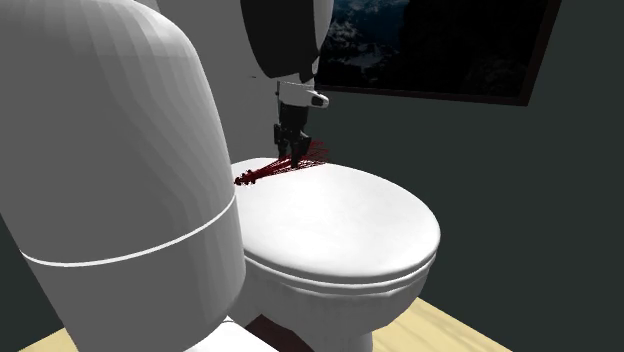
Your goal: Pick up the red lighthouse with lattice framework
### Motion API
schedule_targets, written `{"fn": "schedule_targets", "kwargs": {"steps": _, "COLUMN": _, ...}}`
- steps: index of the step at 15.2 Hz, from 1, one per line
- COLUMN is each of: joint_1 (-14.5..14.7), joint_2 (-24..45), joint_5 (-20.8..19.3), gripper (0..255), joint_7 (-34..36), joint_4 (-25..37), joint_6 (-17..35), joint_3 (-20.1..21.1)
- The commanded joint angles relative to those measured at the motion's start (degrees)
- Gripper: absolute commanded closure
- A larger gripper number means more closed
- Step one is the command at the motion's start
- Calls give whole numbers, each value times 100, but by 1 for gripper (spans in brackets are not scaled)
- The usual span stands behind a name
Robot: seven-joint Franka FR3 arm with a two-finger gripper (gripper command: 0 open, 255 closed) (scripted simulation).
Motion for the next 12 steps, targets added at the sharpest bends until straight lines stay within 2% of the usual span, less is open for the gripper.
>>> {"fn": "schedule_targets", "kwargs": {"steps": 1, "joint_1": -4, "joint_2": 1, "joint_5": -7, "gripper": 255, "joint_7": 14, "joint_4": 133, "joint_6": -133, "joint_3": -4}}
{"fn": "schedule_targets", "kwargs": {"steps": 12, "joint_1": -12, "joint_2": 21, "joint_5": -37, "gripper": 255, "joint_7": 127, "joint_4": 999, "joint_6": -974, "joint_3": -13}}
